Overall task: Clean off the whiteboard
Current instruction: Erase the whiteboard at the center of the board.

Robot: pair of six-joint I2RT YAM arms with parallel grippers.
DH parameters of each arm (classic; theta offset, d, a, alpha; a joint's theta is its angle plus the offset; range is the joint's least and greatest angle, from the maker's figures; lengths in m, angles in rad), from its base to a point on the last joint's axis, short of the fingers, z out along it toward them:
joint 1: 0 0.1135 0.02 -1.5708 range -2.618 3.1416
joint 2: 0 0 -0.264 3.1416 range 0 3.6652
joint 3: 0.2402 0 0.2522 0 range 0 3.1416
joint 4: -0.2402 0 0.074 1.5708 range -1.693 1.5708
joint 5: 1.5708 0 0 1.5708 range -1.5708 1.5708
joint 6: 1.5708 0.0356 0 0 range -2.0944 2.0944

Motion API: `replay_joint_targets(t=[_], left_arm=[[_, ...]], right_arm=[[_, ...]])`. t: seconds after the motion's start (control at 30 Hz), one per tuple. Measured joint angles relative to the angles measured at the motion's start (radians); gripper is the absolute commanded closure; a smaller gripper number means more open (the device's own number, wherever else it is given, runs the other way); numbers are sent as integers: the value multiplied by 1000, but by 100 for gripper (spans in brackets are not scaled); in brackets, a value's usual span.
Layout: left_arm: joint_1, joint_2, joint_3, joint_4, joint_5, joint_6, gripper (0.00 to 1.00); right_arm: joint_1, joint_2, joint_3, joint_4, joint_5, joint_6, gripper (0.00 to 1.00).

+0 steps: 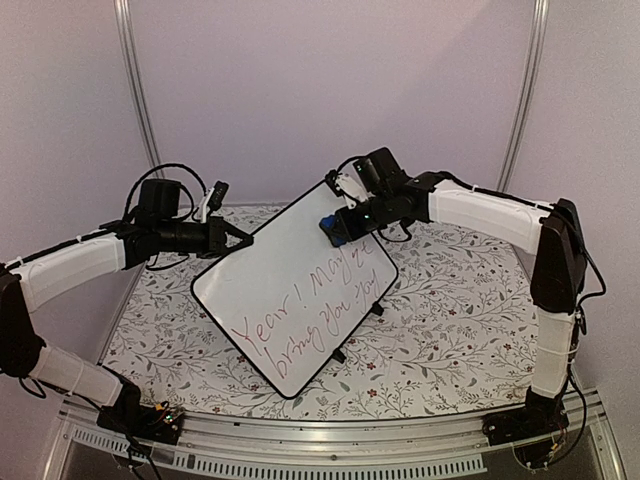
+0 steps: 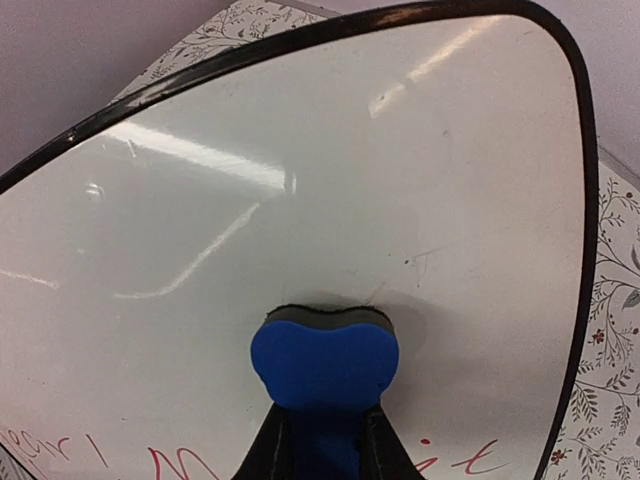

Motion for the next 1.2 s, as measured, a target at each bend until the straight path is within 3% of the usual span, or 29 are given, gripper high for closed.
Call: replay_joint_targets(t=[0.7, 1.2], left_arm=[[0, 0, 0, 2, 5, 1, 100], [0, 0, 0, 5, 13, 8, 100]], right_arm=[[-1, -87, -184, 44, -47, 18, 96], [-3, -89, -81, 0, 28, 18, 96]])
